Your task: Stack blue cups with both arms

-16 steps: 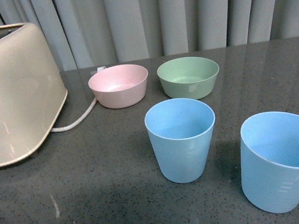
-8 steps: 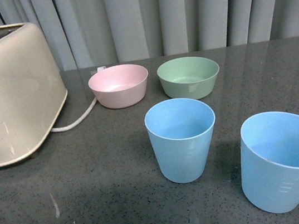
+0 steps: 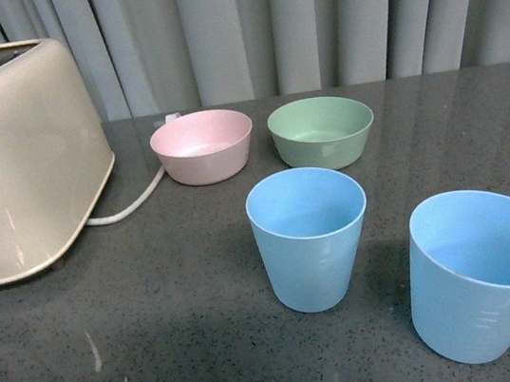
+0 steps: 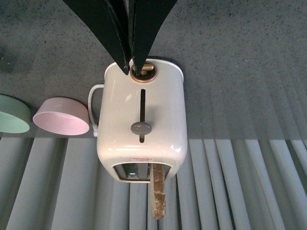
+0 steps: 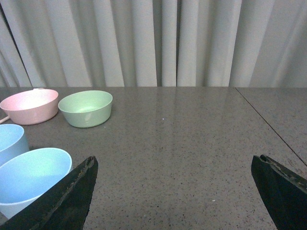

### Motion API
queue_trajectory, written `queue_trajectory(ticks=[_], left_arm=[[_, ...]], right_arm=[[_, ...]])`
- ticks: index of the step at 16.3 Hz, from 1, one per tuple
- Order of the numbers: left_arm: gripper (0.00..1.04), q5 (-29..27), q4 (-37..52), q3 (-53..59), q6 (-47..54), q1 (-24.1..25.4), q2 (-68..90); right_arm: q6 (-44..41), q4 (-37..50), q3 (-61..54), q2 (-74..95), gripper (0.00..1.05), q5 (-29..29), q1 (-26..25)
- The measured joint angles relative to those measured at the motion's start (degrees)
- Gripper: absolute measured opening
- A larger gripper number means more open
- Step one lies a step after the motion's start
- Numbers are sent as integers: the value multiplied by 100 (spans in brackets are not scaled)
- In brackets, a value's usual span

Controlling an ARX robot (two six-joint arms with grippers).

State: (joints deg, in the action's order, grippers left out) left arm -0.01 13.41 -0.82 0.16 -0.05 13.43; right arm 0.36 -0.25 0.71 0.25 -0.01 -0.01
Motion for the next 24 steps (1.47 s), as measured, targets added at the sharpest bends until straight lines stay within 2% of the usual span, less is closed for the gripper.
queue_trajectory(ticks=[4,6,12,17,21,22,23,24], left_arm=[[1,0,-343,0,0,0,-348],[1,-13,-1423,-2,0,0,-1207],[1,0,-1362,-2,0,0,-1281],[54,0,-1362,-2,-11,0,-1281],[100,0,-1364,-2,-7,0,-1281],[98,-2,-1364,-2,-7,0,-1281],[98,7,-1362,-2,-13,0,-1281],[98,-13,-1362,-2,-15,0,-1281]], right_arm=[[0,0,2,0,98,0,0],[-2,0,2,0,98,0,0],[0,2,2,0,98,-2,0],[0,0,2,0,98,-2,0],[22,-24,2,2,98,50,11],[555,-245,74,223,98,973,389],[1049,-149,166,503,98,1401,407],[1373,116,376,776,98,1521,219]])
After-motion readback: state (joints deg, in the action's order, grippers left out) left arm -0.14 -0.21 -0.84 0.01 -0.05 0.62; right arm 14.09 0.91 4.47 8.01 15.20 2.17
